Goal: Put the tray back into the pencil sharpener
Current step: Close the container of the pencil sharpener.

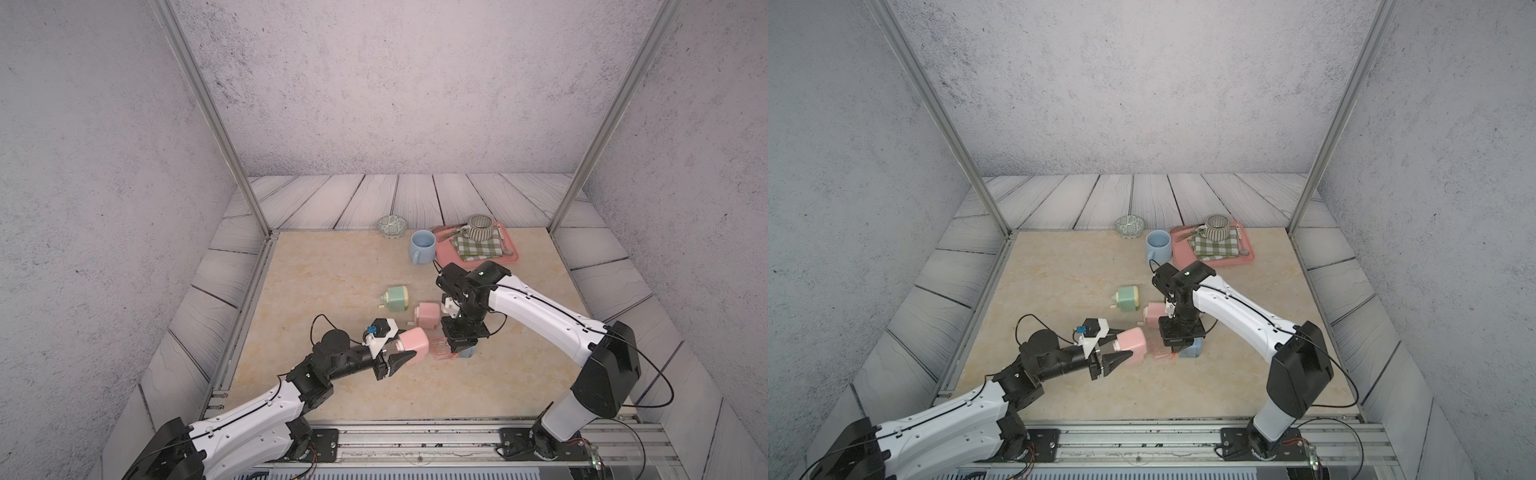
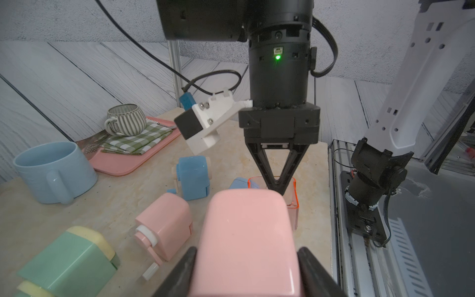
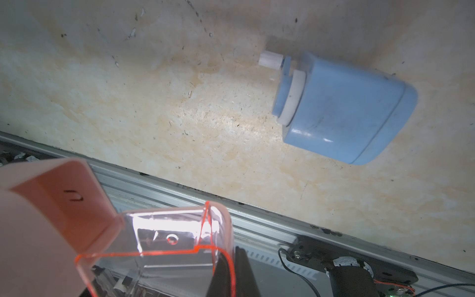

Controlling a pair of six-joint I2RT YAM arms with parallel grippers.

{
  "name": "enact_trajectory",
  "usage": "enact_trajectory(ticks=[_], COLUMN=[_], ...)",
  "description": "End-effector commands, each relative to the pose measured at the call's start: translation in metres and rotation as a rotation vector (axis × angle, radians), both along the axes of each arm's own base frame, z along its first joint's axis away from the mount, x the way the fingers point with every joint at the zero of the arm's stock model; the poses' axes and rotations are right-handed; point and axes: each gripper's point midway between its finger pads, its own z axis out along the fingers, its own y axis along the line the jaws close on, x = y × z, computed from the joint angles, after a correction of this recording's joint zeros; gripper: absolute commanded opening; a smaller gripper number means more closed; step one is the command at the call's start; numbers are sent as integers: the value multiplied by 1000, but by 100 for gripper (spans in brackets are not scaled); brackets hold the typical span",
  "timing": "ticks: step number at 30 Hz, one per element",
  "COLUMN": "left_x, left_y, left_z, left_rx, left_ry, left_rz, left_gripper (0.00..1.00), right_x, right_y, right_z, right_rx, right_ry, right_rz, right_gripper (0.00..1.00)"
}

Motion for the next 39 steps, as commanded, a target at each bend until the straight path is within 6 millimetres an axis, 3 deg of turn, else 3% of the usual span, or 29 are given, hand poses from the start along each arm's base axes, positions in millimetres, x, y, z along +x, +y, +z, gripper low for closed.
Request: enact_trajectory(ticks=[1,17,29,39], left_x=[1,9,-2,-3], left_y=[-5,-19,-28,-33], left_z=[34,29,21,13], left_rx=[-85,-69,-50,-32], left_ry=[-61,-57,-16,9], left_rz=[-30,-53,-147,-174], left_gripper=[0,0,0,0], right_x=[-2,3,8,6], right_y=[-5,11,20,41], right_z=[-1,-3,-3,6], right_rx=[-42,1,43,173], right_ry=[31,50,57,77], right_rz=[22,28,42,74], right_gripper=[0,2,3,5])
